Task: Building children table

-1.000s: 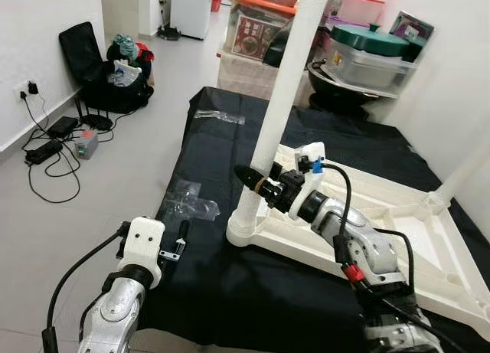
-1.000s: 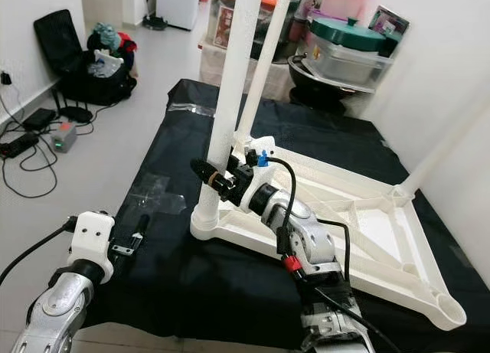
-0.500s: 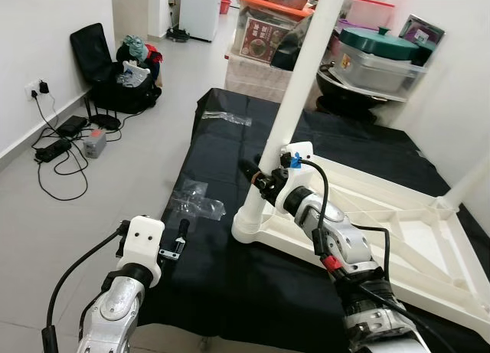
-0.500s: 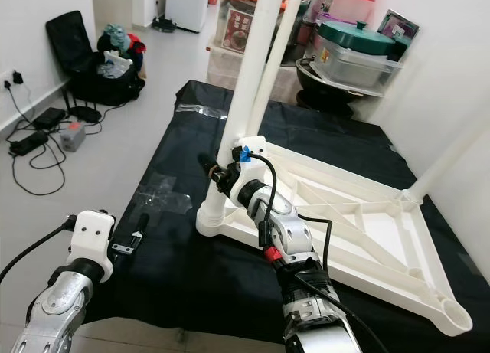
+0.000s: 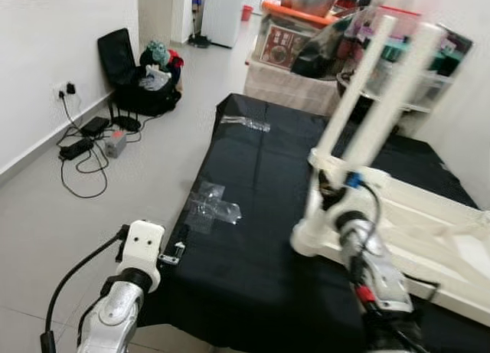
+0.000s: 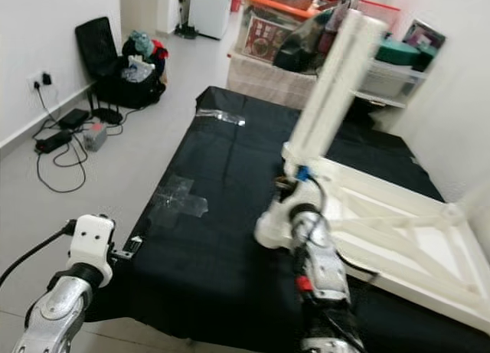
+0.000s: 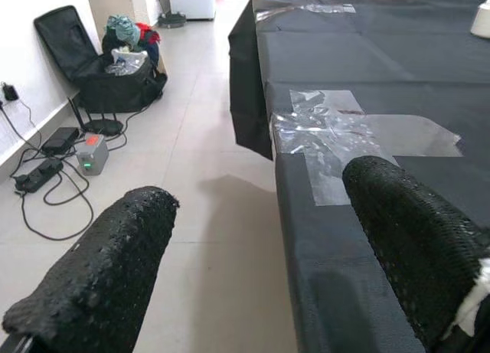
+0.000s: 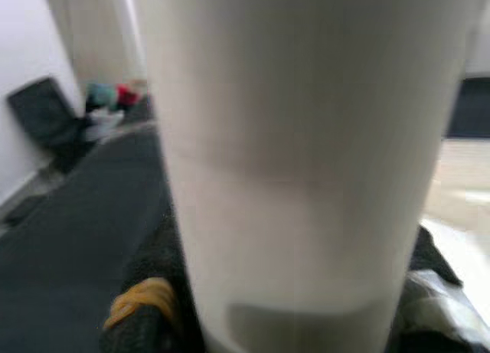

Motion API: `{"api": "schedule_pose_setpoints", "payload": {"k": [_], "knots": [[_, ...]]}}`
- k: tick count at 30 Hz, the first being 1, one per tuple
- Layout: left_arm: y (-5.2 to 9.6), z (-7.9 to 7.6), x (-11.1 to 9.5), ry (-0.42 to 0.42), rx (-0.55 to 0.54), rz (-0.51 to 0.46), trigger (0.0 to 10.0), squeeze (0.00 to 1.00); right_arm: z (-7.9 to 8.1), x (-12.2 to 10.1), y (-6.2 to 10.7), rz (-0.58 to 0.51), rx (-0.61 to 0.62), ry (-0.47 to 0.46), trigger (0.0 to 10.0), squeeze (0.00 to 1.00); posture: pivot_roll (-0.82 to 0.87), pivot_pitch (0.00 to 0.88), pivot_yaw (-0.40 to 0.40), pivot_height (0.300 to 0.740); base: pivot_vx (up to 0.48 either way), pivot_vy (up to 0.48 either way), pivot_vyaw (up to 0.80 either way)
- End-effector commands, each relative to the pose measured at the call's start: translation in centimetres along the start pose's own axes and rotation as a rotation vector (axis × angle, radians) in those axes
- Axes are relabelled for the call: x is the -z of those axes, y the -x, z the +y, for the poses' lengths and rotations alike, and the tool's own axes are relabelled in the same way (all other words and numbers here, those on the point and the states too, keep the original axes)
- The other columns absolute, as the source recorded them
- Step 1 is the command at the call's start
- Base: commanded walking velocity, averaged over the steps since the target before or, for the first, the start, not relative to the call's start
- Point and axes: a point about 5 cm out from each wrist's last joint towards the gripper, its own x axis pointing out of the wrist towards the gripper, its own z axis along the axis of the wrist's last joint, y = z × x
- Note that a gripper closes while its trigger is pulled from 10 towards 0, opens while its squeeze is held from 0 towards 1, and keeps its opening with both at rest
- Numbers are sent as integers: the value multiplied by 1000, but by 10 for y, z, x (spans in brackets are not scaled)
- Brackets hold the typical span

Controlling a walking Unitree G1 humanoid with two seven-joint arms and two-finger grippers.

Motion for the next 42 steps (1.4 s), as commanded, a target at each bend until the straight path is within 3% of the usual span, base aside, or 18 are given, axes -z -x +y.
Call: {"api": "schedule_pose_setpoints", "payload": {"k": [1,3,5,6,7,10,17,20,21,22,25,26,27,28,29,34,35,42], "knots": [[1,-5,2,7,22,13,10000,0,-48,12,6,59,230,16,0,0,89,0,-166,740,0,0,0],[1,-5,2,7,22,13,10000,0,-48,12,6,59,230,16,0,0,89,0,-166,740,0,0,0],[2,-4,2,4,25,17,10000,0,-101,7,11,60,460,58,0,0,89,0,-162,740,0,0,0],[2,-4,2,4,25,17,10000,0,-101,7,11,60,460,58,0,0,89,0,-162,740,0,0,0],[2,-4,3,3,26,18,10000,0,-121,0,14,44,562,66,0,0,91,0,-162,740,0,0,0],[2,-3,3,0,25,18,10000,0,-144,-13,21,5,737,83,0,0,94,0,-164,740,0,0,0],[2,-2,3,-4,22,18,10000,0,-166,-21,41,-13,997,102,0,0,99,0,-167,740,0,0,0],[2,-3,3,-4,24,19,10000,0,-163,-18,40,5,996,91,0,0,100,0,-169,740,0,0,0],[2,-3,3,-4,26,20,10000,0,-156,-14,35,22,946,51,10000,0,101,0,-171,740,0,0,0],[2,-3,3,-4,26,20,10000,0,-156,-14,35,22,946,51,10000,0,101,0,-171,740,0,0,0],[3,-4,3,-3,29,21,10000,0,-112,-13,4,-8,591,-99,10000,0,107,0,-177,740,0,0,0],[3,-4,3,-3,29,21,10000,0,-112,-13,4,-8,591,-99,10000,0,107,0,-177,740,0,0,0],[3,-5,3,-3,28,21,10000,0,-100,-19,-1,-51,506,-135,10000,412,110,0,-180,740,0,0,0],[3,-5,3,-3,28,21,10000,0,-100,-19,-1,-51,506,-135,10000,412,110,0,-180,740,0,0,0],[3,-5,3,-3,27,21,10000,0,-89,-24,-5,-90,424,-153,10000,1000,110,0,-180,740,0,0,0],[3,-5,3,-2,25,21,10000,0,-78,-33,-9,-120,353,-147,10000,1000,110,0,-180,740,0,0,0],[3,-5,3,-1,23,20,10000,0,-59,-45,-18,-120,132,-188,10000,0,118,0,-185,740,0,0,0],[3,-6,3,0,26,18,10000,0,-37,-64,-28,-119,-294,-147,10000,0,120,0,-187,740,0,0,0]]}}
